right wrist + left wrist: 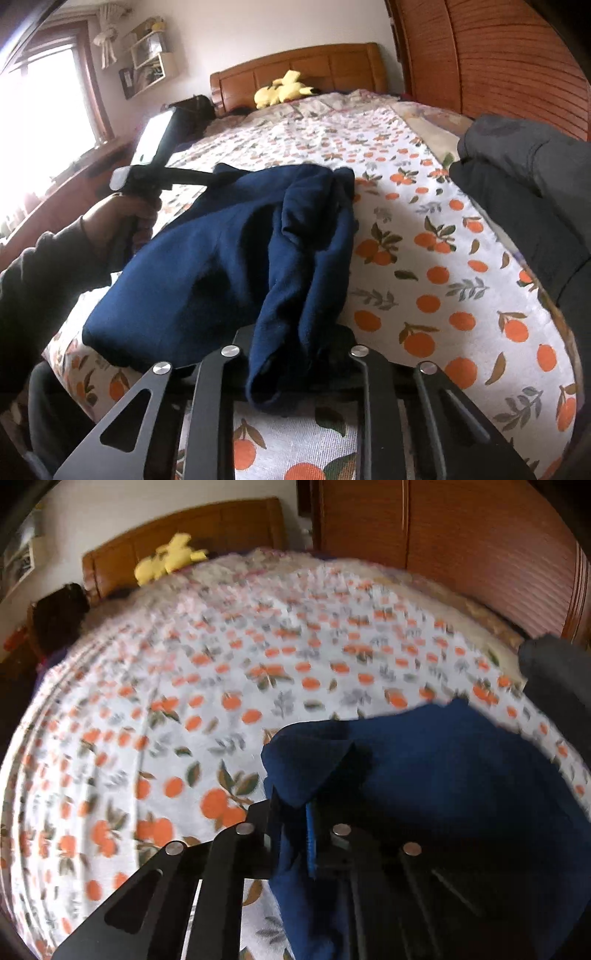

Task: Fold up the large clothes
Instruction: 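Carry the jacket with the left tool onto the grey garment pile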

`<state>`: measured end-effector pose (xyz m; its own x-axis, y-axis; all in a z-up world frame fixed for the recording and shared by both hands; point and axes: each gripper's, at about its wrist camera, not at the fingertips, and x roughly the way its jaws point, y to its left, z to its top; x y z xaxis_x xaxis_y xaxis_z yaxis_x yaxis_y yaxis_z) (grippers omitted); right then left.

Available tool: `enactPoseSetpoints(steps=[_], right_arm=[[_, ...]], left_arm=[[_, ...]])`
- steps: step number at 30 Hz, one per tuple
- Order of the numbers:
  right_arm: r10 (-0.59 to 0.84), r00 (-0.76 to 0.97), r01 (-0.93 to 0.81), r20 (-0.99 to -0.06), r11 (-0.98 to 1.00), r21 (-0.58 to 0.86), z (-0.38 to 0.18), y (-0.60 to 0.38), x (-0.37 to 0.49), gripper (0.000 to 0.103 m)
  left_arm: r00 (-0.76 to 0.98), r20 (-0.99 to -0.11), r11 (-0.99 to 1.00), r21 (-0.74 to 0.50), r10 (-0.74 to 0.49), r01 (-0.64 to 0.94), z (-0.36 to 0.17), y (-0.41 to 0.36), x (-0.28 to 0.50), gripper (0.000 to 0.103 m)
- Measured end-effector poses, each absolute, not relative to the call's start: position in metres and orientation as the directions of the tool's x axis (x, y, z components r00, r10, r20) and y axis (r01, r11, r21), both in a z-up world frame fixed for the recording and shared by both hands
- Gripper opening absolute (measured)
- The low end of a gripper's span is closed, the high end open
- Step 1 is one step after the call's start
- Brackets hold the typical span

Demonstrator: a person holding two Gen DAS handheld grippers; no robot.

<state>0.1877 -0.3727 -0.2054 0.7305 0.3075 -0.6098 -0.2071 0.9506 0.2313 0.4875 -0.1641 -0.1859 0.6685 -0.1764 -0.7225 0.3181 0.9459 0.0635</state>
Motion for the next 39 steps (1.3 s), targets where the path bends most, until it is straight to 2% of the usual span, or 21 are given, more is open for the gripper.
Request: enactPoseSetpoints(steps=[7, 12, 16, 21, 27, 33, 36, 37, 38, 39], right_arm=[[0.311, 0.782, -0.218, -0.540, 0.948, 0.230, -0.172, -0.382, 0.186, 0.017], [0.280, 0.834, -0.204, -0.476, 0.957, 0.206, -0.127, -0.421, 0.186, 0.017], [0.226, 0.877, -0.177, -0.423, 0.972, 0.153, -0.081, -0.463, 0.177, 0.017], [0.111, 0.919, -0.092, -0.377, 0.993, 0.069, -0.026, -0.529, 0.161, 0.017], [-0.055, 0.925, 0.053, -0.376, 0.998, -0.015, 0.007, -0.607, 0.139, 0.017], [-0.174, 0.879, 0.185, -0.444, 0.983, -0.018, -0.008, -0.675, 0.122, 0.018], [-0.195, 0.844, 0.216, -0.499, 0.976, -0.016, -0.029, -0.689, 0.126, 0.025], [-0.212, 0.835, 0.232, -0.507, 0.972, -0.023, -0.034, -0.691, 0.126, 0.034], [-0.240, 0.831, 0.258, -0.501, 0.965, -0.034, -0.037, -0.694, 0.125, 0.054], [-0.275, 0.829, 0.289, -0.487, 0.956, -0.047, -0.039, -0.696, 0.123, 0.062]], left_arm=[[0.733, -0.643, 0.944, 0.048, -0.220, 0.326, -0.120, -0.166, 0.453, 0.008], [0.779, -0.571, 0.939, 0.039, -0.259, 0.341, -0.069, -0.188, 0.431, 0.008], [0.808, -0.504, 0.929, 0.028, -0.306, 0.369, -0.027, -0.227, 0.420, 0.008], [0.810, -0.429, 0.895, 0.008, -0.401, 0.447, 0.022, -0.312, 0.410, 0.008], [0.763, -0.397, 0.834, -0.013, -0.510, 0.551, 0.043, -0.428, 0.408, 0.009], [0.687, -0.457, 0.775, -0.009, -0.565, 0.632, 0.017, -0.523, 0.409, 0.011], [0.652, -0.525, 0.764, 0.006, -0.546, 0.645, -0.012, -0.547, 0.404, 0.017], [0.646, -0.548, 0.768, 0.012, -0.531, 0.641, -0.021, -0.550, 0.403, 0.020], [0.646, -0.564, 0.774, 0.022, -0.513, 0.633, -0.030, -0.548, 0.403, 0.021], [0.648, -0.567, 0.776, 0.025, -0.508, 0.630, -0.036, -0.539, 0.399, 0.028]])
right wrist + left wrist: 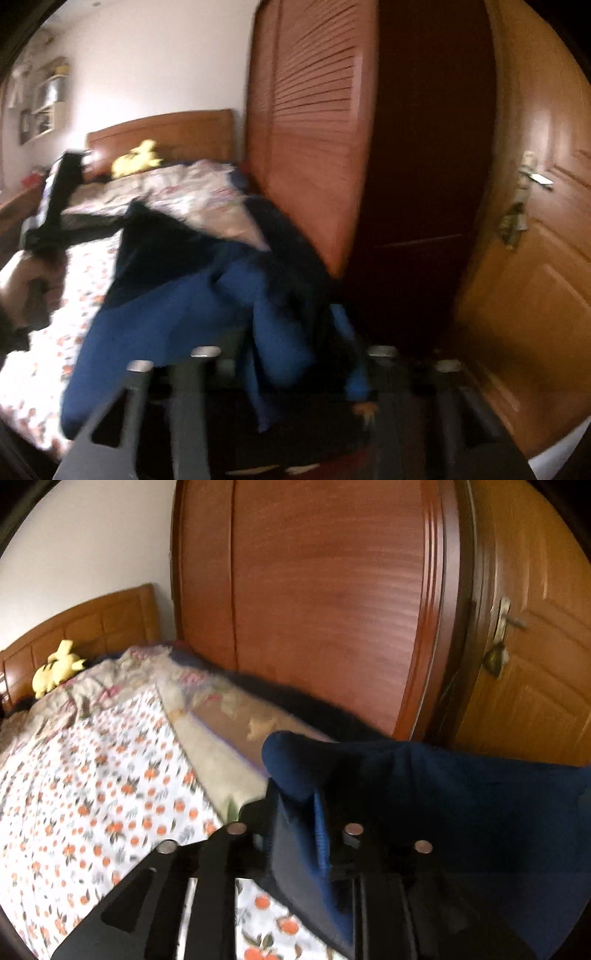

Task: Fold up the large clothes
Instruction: 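Carry the jacket with the left tool onto the grey garment pile, then open the left tool and release the jacket on the pile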

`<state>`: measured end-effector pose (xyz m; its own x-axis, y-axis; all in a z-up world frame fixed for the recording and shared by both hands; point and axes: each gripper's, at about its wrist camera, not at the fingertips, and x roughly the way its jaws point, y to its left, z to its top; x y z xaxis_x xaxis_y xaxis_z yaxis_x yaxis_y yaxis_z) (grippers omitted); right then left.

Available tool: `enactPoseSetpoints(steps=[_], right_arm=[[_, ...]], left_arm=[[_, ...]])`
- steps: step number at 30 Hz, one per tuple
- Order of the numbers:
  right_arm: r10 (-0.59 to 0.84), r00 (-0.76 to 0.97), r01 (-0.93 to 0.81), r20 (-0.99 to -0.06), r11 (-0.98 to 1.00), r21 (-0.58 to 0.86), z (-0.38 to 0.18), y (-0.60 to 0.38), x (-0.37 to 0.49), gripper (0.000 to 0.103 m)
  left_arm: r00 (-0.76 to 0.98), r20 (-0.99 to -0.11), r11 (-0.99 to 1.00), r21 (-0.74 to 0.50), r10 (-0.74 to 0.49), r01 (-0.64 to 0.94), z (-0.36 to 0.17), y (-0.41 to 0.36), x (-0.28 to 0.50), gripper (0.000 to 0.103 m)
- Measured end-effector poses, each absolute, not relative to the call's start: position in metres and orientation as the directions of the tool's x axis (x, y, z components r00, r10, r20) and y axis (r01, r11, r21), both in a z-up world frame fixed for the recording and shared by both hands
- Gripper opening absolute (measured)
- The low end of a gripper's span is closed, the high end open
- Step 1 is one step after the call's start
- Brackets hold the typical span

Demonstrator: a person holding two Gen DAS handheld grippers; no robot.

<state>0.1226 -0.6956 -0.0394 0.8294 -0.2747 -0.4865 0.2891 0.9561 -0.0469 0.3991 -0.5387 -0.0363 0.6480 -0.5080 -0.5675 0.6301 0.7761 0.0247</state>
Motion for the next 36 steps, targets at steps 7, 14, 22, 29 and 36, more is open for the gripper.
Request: enactPoseSetpoints(steps=[7, 14, 22, 29, 36], right_arm=[[-0.263, 0.875, 0.262, -0.406, 0.963, -0.061, -0.026, -0.679, 0.116, 0.056], [-0.191, 0.872, 0.173, -0.450, 0.981, -0.081, -0.031, -0.653, 0.141, 0.051], [-0.222, 0.763, 0.245, -0.607, 0.968, -0.046, -0.080, -0.683, 0.162, 0.052], [-0.260, 0.776, 0.290, -0.575, 0.956, -0.039, -0.073, -0.674, 0.146, 0.060], [-0.228, 0.849, 0.229, -0.476, 0.972, -0.056, -0.035, -0.618, 0.126, 0.064]], left_arm=[[0.652, -0.536, 0.751, 0.048, -0.537, 0.658, -0.049, -0.490, 0.355, 0.064], [0.678, -0.459, 0.747, 0.045, -0.574, 0.663, -0.036, -0.448, 0.310, 0.101], [0.665, -0.439, 0.751, -0.033, -0.604, 0.659, -0.028, -0.386, 0.270, 0.101], [0.694, -0.429, 0.769, -0.002, -0.578, 0.639, -0.019, -0.342, 0.244, 0.101], [0.765, -0.399, 0.806, 0.098, -0.506, 0.584, -0.010, -0.295, 0.204, 0.101]])
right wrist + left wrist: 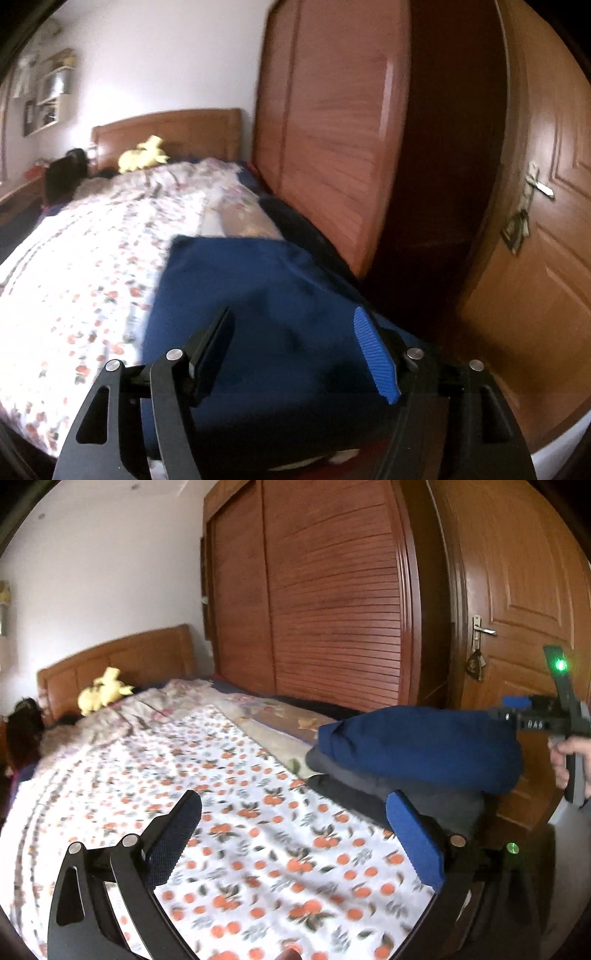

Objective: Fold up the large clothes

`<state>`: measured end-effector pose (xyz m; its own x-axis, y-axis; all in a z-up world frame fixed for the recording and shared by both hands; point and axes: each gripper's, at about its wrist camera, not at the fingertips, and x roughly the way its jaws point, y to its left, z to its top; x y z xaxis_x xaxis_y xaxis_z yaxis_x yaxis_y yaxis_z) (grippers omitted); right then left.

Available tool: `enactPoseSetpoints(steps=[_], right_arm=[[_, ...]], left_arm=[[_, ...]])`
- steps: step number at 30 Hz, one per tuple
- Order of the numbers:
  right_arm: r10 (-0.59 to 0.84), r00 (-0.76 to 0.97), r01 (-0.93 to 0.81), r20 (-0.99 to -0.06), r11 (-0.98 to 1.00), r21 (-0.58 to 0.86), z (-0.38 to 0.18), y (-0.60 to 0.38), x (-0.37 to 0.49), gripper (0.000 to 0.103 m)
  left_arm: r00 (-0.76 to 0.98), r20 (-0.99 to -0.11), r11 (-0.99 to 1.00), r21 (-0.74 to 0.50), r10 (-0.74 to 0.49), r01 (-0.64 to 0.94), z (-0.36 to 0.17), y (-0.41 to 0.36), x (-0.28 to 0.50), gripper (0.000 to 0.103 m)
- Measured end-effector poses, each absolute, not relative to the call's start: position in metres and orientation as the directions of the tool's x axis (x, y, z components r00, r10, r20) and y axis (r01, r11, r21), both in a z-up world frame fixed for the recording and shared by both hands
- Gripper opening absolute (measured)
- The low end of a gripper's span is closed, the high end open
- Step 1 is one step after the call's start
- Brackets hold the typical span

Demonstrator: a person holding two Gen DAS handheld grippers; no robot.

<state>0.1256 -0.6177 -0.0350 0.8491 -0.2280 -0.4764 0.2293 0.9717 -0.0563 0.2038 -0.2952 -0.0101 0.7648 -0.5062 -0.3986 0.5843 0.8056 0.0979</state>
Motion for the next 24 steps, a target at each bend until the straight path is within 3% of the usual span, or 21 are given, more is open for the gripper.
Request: enactPoseSetpoints(steps=[14, 24], right_arm=[[0.034, 0.914, -0.022, -0.405, 0.999, 0.034, -0.054, -0.456, 0.123, 0.095], [0.136, 0.890, -0.124, -0.435, 0.991, 0.056, -0.085, -0.351, 0.129, 0.095]], left_arm=[[0.838, -0.403, 0.896, 0.090, -0.367, 0.436, -0.017, -0.180, 0.133, 0.101], [0.847, -0.467, 0.954, 0.025, -0.254, 0.300, -0.055, -0.105, 0.120, 0.101]])
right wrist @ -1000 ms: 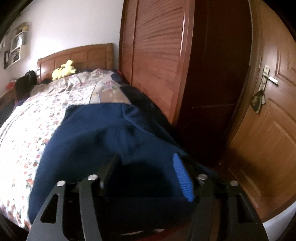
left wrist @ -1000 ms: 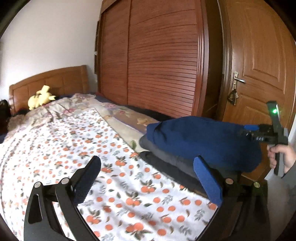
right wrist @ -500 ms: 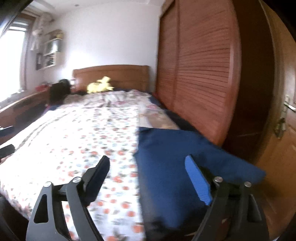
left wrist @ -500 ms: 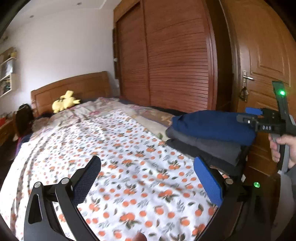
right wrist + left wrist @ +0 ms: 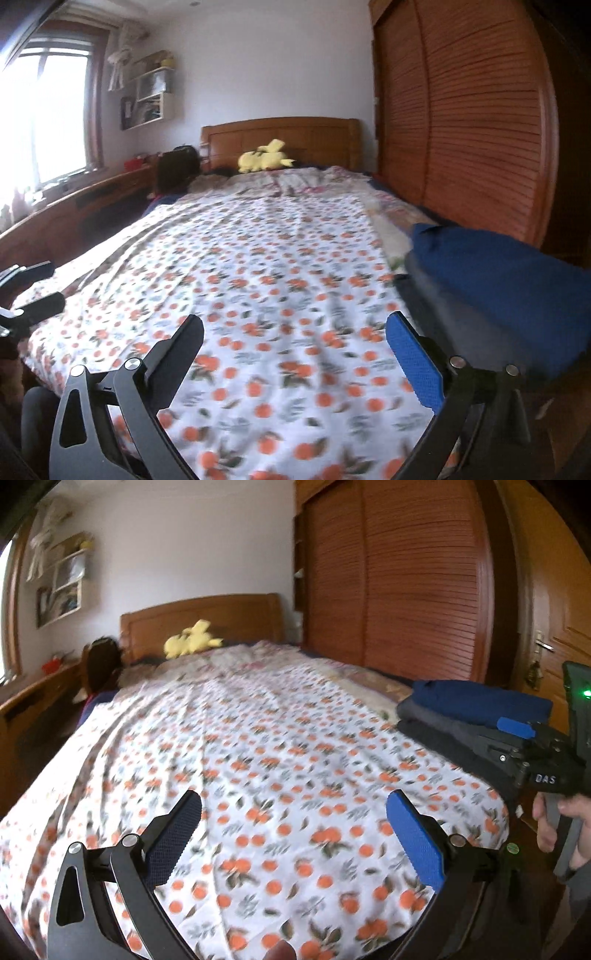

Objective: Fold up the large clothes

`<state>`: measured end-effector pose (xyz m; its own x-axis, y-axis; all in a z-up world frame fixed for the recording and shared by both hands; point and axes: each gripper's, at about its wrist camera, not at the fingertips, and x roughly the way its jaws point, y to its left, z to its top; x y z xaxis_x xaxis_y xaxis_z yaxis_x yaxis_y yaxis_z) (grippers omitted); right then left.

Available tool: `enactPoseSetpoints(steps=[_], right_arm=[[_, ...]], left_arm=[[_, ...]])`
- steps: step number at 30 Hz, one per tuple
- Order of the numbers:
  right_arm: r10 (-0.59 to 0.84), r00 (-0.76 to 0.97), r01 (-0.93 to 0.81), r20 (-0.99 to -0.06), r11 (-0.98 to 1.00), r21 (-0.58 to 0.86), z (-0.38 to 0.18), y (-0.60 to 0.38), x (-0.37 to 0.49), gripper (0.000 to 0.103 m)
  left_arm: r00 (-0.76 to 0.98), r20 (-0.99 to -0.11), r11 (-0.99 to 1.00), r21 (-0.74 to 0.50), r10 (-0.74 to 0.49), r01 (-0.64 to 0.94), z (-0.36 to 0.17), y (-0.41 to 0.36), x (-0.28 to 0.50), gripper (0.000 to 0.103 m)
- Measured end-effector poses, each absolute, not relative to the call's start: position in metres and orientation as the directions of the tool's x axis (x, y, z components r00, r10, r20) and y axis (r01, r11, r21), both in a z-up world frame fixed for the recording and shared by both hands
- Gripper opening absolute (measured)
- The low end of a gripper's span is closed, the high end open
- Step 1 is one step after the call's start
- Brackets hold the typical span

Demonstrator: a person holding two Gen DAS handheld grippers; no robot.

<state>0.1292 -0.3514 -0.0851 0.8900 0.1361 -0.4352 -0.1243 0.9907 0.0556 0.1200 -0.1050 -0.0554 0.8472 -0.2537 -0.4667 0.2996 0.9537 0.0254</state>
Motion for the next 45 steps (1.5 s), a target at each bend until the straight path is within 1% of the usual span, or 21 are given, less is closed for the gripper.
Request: enactPoseSetpoints(steps=[3, 6, 9, 14, 19, 28, 34, 40, 45], right_arm=[[0.167, 0.886, -0.161, -0.432, 0.986, 0.050, -0.094, -0.322, 0.128, 0.095], [0.218, 0.872, -0.209, -0.438, 0.975, 0.071, -0.102, -0.297, 0.126, 0.095], [0.248, 0.865, -0.241, -0.437, 0.968, 0.071, -0.108, -0.271, 0.118, 0.095], [0.270, 0.860, -0.263, -0.432, 0.962, 0.077, -0.110, -0.246, 0.104, 0.095], [0.273, 0.868, -0.260, -0.415, 0.961, 0.089, -0.104, -0.235, 0.094, 0.095], [0.290, 0.889, -0.266, -0.353, 0.957, 0.116, -0.072, -0.225, 0.077, 0.095], [0.293, 0.904, -0.276, -0.311, 0.956, 0.100, -0.051, -0.219, 0.060, 0.095], [0.276, 0.922, -0.262, -0.270, 0.961, 0.088, -0.033, -0.223, 0.042, 0.095], [0.270, 0.928, -0.257, -0.257, 0.963, 0.081, -0.028, -0.227, 0.034, 0.095]], left_arm=[[0.851, -0.478, 0.968, 0.010, -0.217, 0.252, -0.068, -0.082, 0.117, 0.101], [0.858, -0.490, 0.984, 0.004, -0.152, 0.177, -0.078, -0.058, 0.111, 0.101], [0.866, -0.489, 0.992, 0.009, -0.107, 0.128, -0.081, -0.041, 0.104, 0.101], [0.881, -0.470, 0.998, -0.003, -0.057, 0.063, -0.073, -0.014, 0.084, 0.101], [0.899, -0.439, 1.000, 0.016, -0.011, 0.021, -0.057, 0.001, 0.062, 0.101], [0.926, -0.376, 1.000, -0.004, 0.021, -0.024, -0.020, 0.017, 0.028, 0.101], [0.939, -0.342, 0.999, -0.020, 0.021, -0.029, -0.001, 0.020, 0.008, 0.101], [0.950, -0.312, 0.999, -0.020, 0.018, -0.025, 0.012, 0.017, -0.007, 0.101], [0.955, -0.296, 0.999, -0.031, 0.008, -0.018, 0.018, 0.015, -0.018, 0.101]])
